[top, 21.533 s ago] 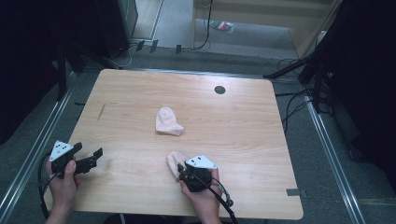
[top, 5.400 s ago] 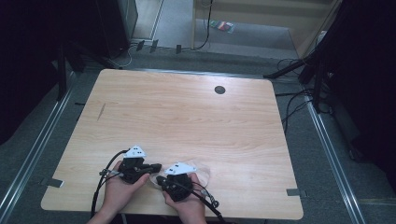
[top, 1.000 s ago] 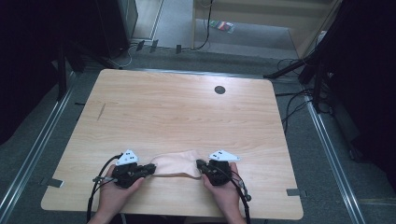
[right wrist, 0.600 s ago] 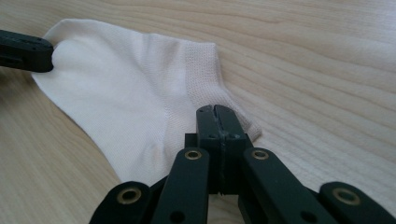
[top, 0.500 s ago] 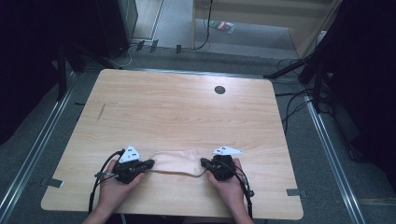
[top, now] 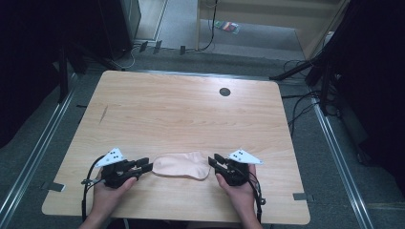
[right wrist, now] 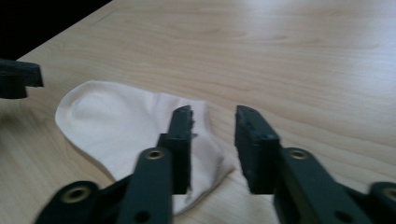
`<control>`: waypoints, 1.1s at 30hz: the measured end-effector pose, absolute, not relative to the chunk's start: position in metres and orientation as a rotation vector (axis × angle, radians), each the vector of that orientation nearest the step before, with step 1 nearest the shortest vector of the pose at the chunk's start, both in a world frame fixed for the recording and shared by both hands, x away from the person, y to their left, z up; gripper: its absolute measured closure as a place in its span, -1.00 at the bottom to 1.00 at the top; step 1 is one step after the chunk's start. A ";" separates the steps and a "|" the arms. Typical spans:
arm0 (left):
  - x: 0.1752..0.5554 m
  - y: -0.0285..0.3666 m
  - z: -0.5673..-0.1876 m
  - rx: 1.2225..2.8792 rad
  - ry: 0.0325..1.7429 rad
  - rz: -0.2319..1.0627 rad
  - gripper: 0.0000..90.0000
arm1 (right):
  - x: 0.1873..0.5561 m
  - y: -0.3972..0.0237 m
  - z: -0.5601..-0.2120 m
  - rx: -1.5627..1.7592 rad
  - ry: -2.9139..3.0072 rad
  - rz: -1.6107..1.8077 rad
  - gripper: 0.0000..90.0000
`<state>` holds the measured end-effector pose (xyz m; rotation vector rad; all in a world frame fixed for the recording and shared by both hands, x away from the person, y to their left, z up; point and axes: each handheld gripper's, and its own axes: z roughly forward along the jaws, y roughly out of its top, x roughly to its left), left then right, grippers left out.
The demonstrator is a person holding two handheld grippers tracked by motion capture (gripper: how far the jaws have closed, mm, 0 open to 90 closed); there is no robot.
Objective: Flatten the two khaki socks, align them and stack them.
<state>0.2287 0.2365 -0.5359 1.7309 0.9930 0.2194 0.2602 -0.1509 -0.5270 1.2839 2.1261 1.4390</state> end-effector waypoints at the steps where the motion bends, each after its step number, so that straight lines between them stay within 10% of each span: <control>1: 0.228 0.241 -0.535 1.710 0.996 0.230 0.40 | 0.260 -0.155 -0.526 1.280 2.108 1.439 0.19; 13: 0.217 0.284 -0.529 1.601 1.137 0.403 -0.66 | 0.255 -0.203 -0.522 1.381 1.945 1.350 -0.67; 33: 0.198 0.361 -0.543 1.563 1.345 0.577 -0.77 | 0.234 -0.280 -0.532 1.459 1.849 1.288 -0.69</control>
